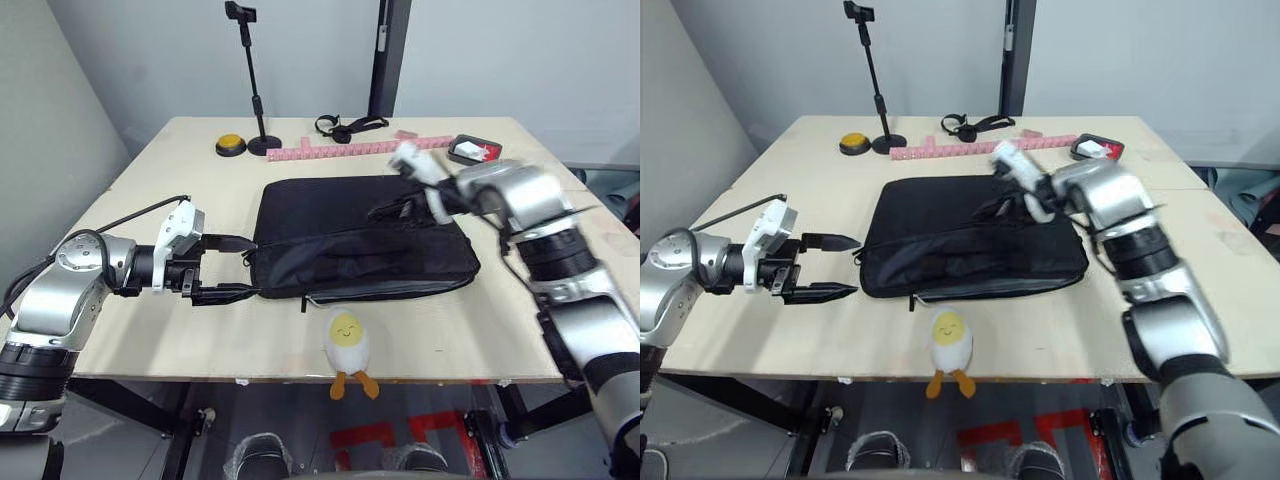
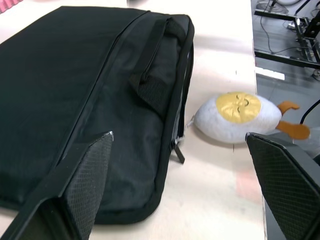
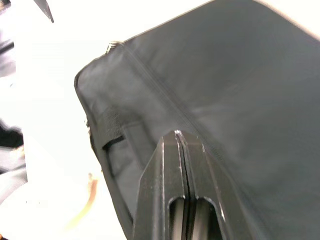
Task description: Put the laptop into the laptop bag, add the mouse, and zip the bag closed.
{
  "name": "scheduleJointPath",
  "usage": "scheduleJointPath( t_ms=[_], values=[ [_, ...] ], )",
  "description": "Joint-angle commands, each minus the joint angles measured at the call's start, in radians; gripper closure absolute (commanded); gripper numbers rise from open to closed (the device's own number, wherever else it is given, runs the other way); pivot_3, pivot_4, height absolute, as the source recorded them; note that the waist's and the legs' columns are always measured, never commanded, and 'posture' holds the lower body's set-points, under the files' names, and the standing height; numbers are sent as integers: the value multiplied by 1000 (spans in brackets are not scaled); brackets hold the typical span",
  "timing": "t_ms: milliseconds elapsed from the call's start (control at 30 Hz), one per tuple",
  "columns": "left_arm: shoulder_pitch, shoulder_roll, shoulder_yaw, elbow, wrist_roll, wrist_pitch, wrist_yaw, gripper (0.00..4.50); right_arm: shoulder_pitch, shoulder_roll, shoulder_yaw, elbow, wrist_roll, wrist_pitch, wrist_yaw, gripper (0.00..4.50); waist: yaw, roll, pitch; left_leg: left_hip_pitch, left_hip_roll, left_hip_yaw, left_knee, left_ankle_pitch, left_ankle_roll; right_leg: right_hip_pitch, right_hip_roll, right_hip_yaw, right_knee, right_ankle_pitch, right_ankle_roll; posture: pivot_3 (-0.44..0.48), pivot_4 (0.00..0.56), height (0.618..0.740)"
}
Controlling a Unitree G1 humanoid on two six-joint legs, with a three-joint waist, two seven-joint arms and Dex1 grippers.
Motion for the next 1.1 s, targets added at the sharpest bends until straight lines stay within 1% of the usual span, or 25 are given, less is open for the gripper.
scheduleJointPath(
  t_ms=[33, 100, 167, 233, 267, 300, 333, 400, 467, 567, 633, 667, 700, 800, 867, 967, 1067, 1100],
  values=[
    [-9, 18, 56, -10, -42, 10, 5, 57, 126, -104, -125, -149, 69, -107, 51, 4500, 1, -1, 0, 0, 0, 0, 0, 0, 0, 0, 0, 0, 0, 0, 0, 0, 150, 740],
    [8, 51, 108, -25, -76, 52, 7, 57, 293, -208, -252, -229, 90, -194, 93, 4500, 5, -1, 0, 1, 0, 1, 0, 0, 0, 0, 0, 1, 0, 0, 0, 0, 150, 740],
    [35, 84, 139, -38, -88, 77, 3, 57, 389, -259, -322, -256, 108, -228, 94, 4500, 7, -2, 1, 0, 0, 1, 0, 0, 1, 0, 0, 1, -1, 0, 0, 0, 150, 740],
    [76, 130, 171, -48, -96, 114, 1, 57, 462, -293, -391, -245, 130, -234, 77, 4500, -6, -1, 1, 0, 0, 3, 0, 0, 1, -1, 0, 3, -1, 0, 0, 0, 150, 740],
    [92, 148, 186, -52, -97, 125, 4, 0, 491, -304, -423, -241, 141, -237, 71, 4100, -10, -1, 1, 2, 1, 5, 0, 0, 1, -1, 0, 5, 1, 0, 0, 0, 150, 740],
    [105, 163, 202, -53, -100, 136, 6, 0, 517, -314, -457, -235, 156, -236, 71, 3995, -12, -1, 1, 2, 1, 7, 0, 0, 1, -1, 0, 6, 1, 0, 0, 0, 150, 740],
    [121, 177, 224, -61, -109, 148, 5, 0, 546, -323, -494, -228, 171, -236, 77, 3750, -13, -1, 1, 4, 1, 9, 0, 0, 1, -1, 0, 7, 2, 0, 1, 0, 150, 740],
    [124, 189, 254, -72, -121, 154, 15, 0, 597, -342, -547, -214, 195, -231, 79, 3017, -11, -1, 1, 6, 2, 11, 1, 0, 2, 0, 1, 9, 3, -1, 1, 0, 150, 740],
    [90, 185, 256, -76, -143, 166, 26, 0, 638, -356, -578, -213, 211, -236, 75, 2352, -8, -1, 1, 7, 2, 12, 2, 0, 2, -1, 1, 10, 4, -1, 1, 0, 150, 740],
    [17, 161, 212, -78, -160, 170, 40, 0, 672, -362, -603, -220, 230, -246, 60, 1318, -1, -2, 1, 7, 2, 13, 5, 0, 3, -1, 1, 12, 5, -1, 1, 0, 150, 740],
    [-67, 97, 104, -69, -135, 136, 26, 0, 694, -359, -621, -241, 252, -237, 44, 613, 4, -1, 0, 8, 2, 13, 7, 0, 4, 0, 1, 13, 6, 0, 1, 0, 150, 740],
    [-110, 62, 42, -54, -115, 112, 0, 0, 709, -358, -634, -263, 268, -226, 38, 217, 9, -1, 0, 8, 2, 14, 7, 0, 4, 0, 0, 13, 6, 0, 1, 0, 150, 740],
    [-137, 40, 2, -43, -101, 96, -20, 0, 720, -358, -642, -277, 281, -220, 33, 22, 9, -1, 0, 8, 2, 15, 8, 0, 5, 0, 0, 14, 6, 0, 1, 0, 150, 740],
    [-245, -49, -100, 86, -38, 49, -51, 0, 759, -366, -678, -329, 320, -195, 11, 22, 8, -1, 0, 8, 2, 16, 8, 0, 6, -1, 0, 15, 7, 0, 1, 0, 150, 740],
    [-307, -102, -157, 170, 1, 2, -85, 0, 781, -372, -707, -361, 348, -173, -3, 22, 5, -1, 0, 7, 2, 16, 8, 6, 14, -1, 0, 15, 7, 0, 1, 0, 150, 740],
    [-412, -211, -240, 343, 64, -77, -144, 0, 816, -379, -757, -437, 397, -128, -33, 22, 4, -1, 0, 6, 2, 18, 8, 5, 14, -1, 0, 16, 6, 0, 1, 0, 150, 740],
    [-489, -303, -300, 520, 144, -196, -188, 837, 839, -381, -807, -511, 460, -82, -55, 0, 11, -1, 0, 6, 2, 18, 8, 5, 14, -1, 0, 17, 6, 0, 1, 0, 150, 740],
    [-514, -333, -316, 586, 168, -234, -205, 1195, 840, -382, -823, -532, 483, -63, -69, 258, 12, -1, 0, 6, 2, 19, 8, 5, 15, -1, 0, 18, 6, 0, 1, 0, 150, 740]
  ],
)
